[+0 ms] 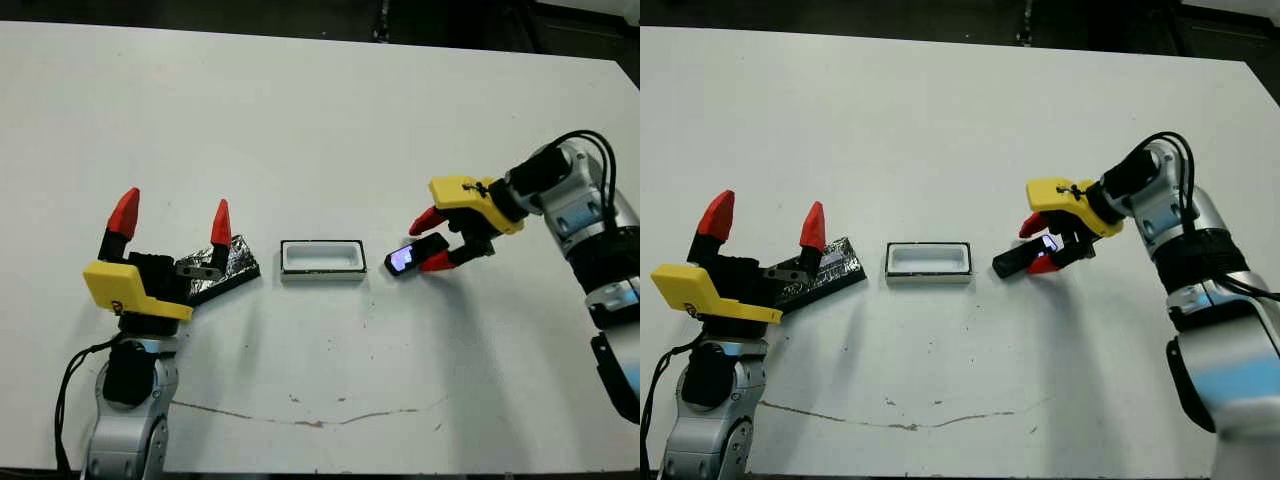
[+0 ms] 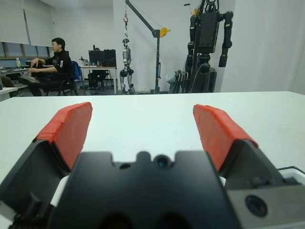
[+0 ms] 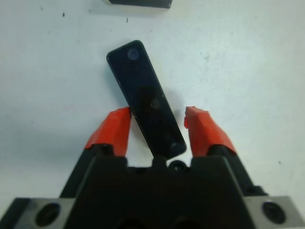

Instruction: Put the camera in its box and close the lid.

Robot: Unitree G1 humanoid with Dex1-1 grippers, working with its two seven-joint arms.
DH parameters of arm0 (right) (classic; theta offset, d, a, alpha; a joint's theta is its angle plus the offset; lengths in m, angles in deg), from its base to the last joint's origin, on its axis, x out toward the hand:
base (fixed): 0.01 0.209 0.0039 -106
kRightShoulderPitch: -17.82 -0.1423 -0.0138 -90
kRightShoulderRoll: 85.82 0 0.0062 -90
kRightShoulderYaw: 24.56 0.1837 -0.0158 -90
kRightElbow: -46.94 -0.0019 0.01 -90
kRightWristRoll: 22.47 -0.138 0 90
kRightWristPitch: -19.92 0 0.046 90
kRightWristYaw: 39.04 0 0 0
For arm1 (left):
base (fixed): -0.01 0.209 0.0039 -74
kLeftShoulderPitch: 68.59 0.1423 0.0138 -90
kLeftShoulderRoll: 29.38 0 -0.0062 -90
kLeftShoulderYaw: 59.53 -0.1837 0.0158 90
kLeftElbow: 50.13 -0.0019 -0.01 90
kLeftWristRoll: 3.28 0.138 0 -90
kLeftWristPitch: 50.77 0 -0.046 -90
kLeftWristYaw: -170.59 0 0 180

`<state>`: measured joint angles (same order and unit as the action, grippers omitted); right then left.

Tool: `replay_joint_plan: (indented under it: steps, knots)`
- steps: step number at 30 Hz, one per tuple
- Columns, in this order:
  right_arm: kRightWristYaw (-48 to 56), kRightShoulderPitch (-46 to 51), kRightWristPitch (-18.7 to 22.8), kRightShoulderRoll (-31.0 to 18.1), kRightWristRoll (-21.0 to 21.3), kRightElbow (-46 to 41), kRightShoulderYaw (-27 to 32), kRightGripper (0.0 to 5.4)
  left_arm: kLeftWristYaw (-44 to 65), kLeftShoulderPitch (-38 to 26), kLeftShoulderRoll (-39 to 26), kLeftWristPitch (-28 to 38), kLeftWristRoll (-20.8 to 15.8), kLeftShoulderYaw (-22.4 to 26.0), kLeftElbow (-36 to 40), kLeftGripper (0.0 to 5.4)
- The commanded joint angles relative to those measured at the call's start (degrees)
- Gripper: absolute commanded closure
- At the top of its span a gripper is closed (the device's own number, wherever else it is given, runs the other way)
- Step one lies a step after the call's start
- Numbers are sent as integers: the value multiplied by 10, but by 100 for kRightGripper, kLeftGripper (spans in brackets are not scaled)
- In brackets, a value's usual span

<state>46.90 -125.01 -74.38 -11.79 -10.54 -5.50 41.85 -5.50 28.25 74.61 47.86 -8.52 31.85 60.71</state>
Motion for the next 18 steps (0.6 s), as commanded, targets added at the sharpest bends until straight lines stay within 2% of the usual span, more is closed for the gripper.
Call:
replay_joint_plan:
  steps: [1,6,11,15,18]
  knots:
    - [13,11,-11,-15,-1,-8,-5,304,-2,9,1,-1,-2,3,4,0]
    - [29,6,-33,-14,5,0,-16,374,-3,10,0,-1,2,5,4,0]
    - [41,2,-55,-18,8,1,-22,374,-4,11,2,-7,-1,4,8,0]
    - [60,-10,-18,-22,10,1,-26,374,-3,12,2,-2,0,5,5,0]
    - [65,-17,-25,-26,11,5,-27,374,-5,13,3,-3,3,4,7,0]
